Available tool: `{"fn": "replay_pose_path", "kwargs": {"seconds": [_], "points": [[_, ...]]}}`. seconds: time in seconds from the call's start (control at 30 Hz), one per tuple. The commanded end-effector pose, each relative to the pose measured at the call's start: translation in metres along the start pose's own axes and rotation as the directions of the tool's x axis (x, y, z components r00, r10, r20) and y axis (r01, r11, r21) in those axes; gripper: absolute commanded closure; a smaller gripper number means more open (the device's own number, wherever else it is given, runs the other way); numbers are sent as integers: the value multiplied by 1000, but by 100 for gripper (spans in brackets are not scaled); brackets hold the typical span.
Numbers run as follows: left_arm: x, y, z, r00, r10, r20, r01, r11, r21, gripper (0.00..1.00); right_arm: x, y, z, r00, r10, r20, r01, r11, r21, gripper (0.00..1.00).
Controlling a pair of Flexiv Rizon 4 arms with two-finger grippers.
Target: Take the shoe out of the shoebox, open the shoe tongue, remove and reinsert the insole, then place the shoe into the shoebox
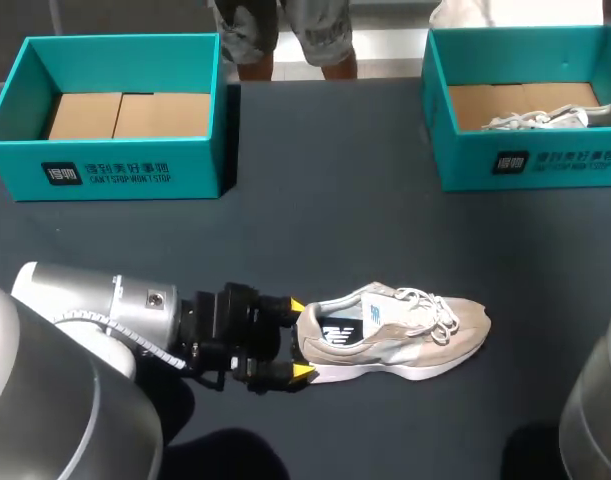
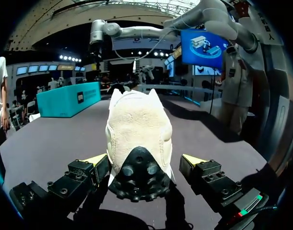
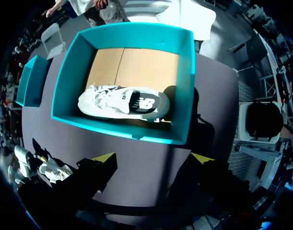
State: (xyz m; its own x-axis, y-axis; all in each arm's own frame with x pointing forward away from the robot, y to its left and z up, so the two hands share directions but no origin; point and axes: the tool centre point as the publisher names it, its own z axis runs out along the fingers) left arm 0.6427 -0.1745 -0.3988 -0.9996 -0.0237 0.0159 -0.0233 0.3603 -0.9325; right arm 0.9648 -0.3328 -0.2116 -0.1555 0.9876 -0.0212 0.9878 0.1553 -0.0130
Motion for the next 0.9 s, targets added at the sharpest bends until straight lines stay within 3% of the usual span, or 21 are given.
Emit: {"fn": "replay_pose_path", "kwargs": {"seconds": [0.03, 0.6, 0.9], "points": [[-3, 1, 7, 1000, 9, 5, -9, 1000, 9, 0, 0, -1, 0, 1000, 1, 2, -1, 1000, -2, 0], [-3, -4, 29, 1000, 26, 3, -27, 998, 61, 0, 0, -1, 0, 1000, 1, 2, -1, 1000, -2, 0], [-11, 0, 38, 999, 35, 21, -35, 999, -4, 0, 0, -1, 0, 1000, 1, 2, -1, 1000, -2, 0]]}}
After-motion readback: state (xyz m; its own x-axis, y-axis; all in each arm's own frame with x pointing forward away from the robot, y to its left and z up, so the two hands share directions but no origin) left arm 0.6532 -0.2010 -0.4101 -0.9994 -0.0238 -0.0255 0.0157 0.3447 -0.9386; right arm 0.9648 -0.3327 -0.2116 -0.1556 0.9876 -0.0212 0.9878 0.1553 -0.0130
